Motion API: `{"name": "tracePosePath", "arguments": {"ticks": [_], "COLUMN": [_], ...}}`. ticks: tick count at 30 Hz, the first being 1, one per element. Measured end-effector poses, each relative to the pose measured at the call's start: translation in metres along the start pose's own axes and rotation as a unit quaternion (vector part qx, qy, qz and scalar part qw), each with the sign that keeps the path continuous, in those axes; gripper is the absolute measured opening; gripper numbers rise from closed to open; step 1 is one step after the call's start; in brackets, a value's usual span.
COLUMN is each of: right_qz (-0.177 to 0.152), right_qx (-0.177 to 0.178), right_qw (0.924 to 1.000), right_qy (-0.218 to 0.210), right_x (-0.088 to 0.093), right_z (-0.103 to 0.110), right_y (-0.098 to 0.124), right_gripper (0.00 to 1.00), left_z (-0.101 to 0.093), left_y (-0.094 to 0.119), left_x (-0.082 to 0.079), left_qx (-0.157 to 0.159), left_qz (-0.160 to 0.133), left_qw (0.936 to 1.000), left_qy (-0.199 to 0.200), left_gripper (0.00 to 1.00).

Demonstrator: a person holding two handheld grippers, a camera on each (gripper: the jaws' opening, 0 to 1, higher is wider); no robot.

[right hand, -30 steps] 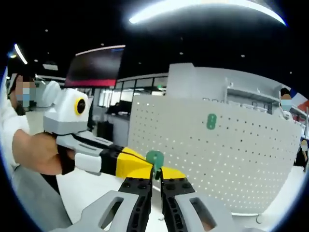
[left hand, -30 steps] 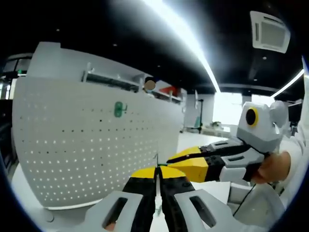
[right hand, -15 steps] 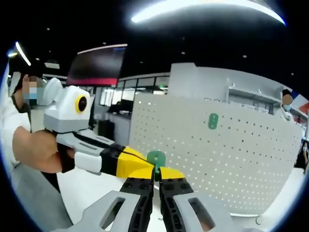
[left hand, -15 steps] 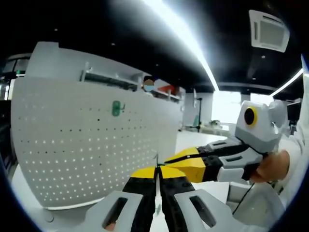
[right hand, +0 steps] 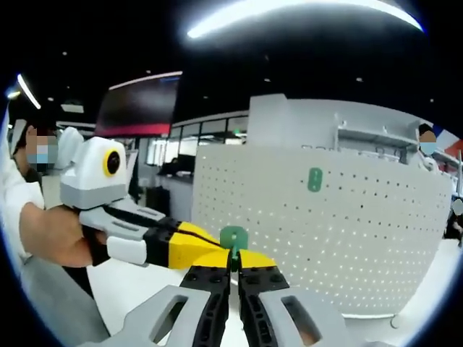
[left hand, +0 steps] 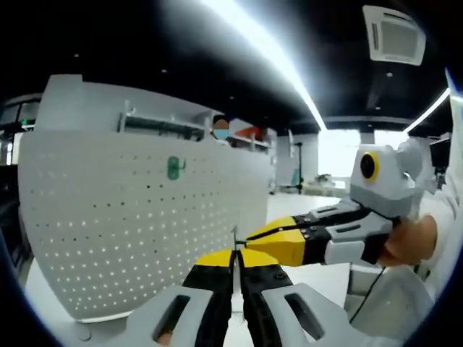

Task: Insert the hook assembly into the mounting plate slot until the hook locks in place.

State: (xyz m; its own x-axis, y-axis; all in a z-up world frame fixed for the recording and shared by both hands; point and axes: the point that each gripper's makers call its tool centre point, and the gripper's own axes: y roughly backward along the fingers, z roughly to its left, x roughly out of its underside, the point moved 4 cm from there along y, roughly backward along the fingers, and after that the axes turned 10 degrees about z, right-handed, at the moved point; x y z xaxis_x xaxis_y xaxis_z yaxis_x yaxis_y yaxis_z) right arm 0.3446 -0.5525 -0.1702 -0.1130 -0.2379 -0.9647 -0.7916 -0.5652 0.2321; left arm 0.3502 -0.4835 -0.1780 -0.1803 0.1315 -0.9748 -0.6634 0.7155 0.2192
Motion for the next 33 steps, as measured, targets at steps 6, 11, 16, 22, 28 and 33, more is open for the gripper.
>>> {"name": "tracePosePath", "arguments": {"ticks": [6, 11, 16, 22, 28, 33], "right_qz": [0.001, -0.006, -0.009, -0.021, -0.035, -0.048], "right_qx": [0.01, 0.024, 0.037, 0.067, 0.097, 0.114], "right_qw": [0.9999, 0.9997, 0.9992, 0.9974, 0.9945, 0.9922], "right_qy": [-0.004, -0.007, -0.009, -0.012, -0.017, -0.015], "right_x": [0.001, -0.004, -0.007, -0.017, -0.029, -0.042], "right_z": [-0.006, -0.013, -0.021, -0.042, -0.066, -0.082], "right_y": [0.001, 0.003, 0.002, 0.001, -0.003, -0.007], "right_gripper": [0.0, 0.0, 0.0, 0.0, 0.0, 0.0], "left_z": [0.0, 0.0, -0.001, -0.004, -0.006, -0.008], "left_y": [0.002, 0.009, 0.018, 0.032, 0.039, 0.044], "left_x": [-0.002, -0.002, 0.0, 0.01, 0.021, 0.029], "left_qx": [0.002, 0.012, 0.026, 0.029, 0.028, 0.024], "left_qz": [-0.005, -0.012, -0.013, -0.002, 0.008, 0.012], "left_qw": [0.9999, 0.9998, 0.9996, 0.9995, 0.9995, 0.9996], "left_qy": [-0.009, -0.005, 0.0, -0.016, -0.014, -0.012], "left_gripper": [0.08, 0.16, 0.23, 0.32, 0.4, 0.43]}}
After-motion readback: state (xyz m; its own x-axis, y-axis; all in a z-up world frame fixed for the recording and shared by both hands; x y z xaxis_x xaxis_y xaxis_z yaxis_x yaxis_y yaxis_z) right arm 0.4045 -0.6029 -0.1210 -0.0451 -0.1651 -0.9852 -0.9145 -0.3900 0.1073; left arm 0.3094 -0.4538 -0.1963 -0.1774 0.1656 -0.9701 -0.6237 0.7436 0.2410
